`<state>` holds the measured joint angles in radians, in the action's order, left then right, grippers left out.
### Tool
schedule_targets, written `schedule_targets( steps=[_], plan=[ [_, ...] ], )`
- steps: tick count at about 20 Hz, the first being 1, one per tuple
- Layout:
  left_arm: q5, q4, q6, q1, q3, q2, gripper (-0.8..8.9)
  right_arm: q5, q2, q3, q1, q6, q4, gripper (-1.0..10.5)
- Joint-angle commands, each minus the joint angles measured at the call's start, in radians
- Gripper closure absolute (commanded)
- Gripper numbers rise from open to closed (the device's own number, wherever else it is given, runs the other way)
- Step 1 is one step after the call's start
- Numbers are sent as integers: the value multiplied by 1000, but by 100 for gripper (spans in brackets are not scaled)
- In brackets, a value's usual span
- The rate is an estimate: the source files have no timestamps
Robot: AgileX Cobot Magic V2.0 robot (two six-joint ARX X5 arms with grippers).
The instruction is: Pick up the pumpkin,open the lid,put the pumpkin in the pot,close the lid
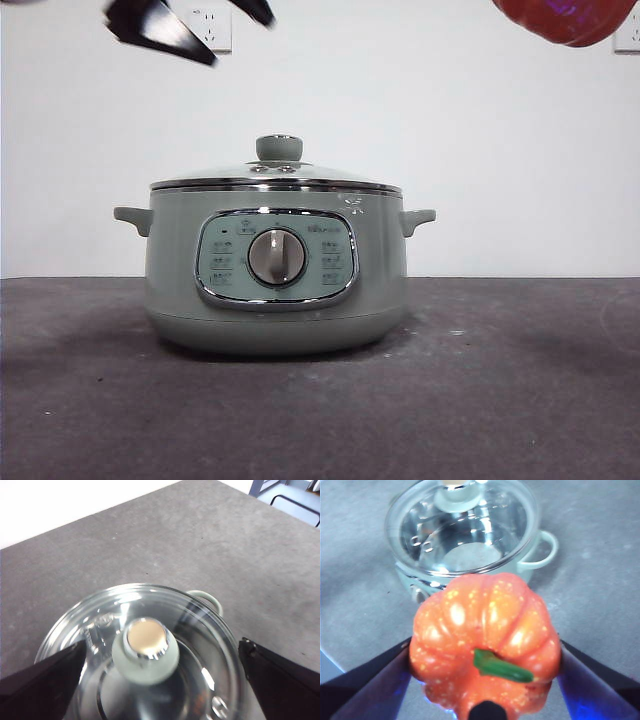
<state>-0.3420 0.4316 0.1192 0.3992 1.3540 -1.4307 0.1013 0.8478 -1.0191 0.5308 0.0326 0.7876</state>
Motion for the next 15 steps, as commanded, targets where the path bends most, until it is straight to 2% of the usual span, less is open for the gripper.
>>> schedule_targets(
  steps=[1,4,12,15],
  plan=[
    [35,-31,11,22,31,-80,157,-4,-6,-2,2,-10,-6,958],
    [60,-95,13,35,42,-174,157,-4,-6,-2,2,-10,-5,958],
    [109,-109,13,47,42,-280,161,-4,-6,-2,2,-10,-6,958],
    [129,-109,13,55,42,-281,363,-5,-6,-2,2,-9,-6,958]
  ],
)
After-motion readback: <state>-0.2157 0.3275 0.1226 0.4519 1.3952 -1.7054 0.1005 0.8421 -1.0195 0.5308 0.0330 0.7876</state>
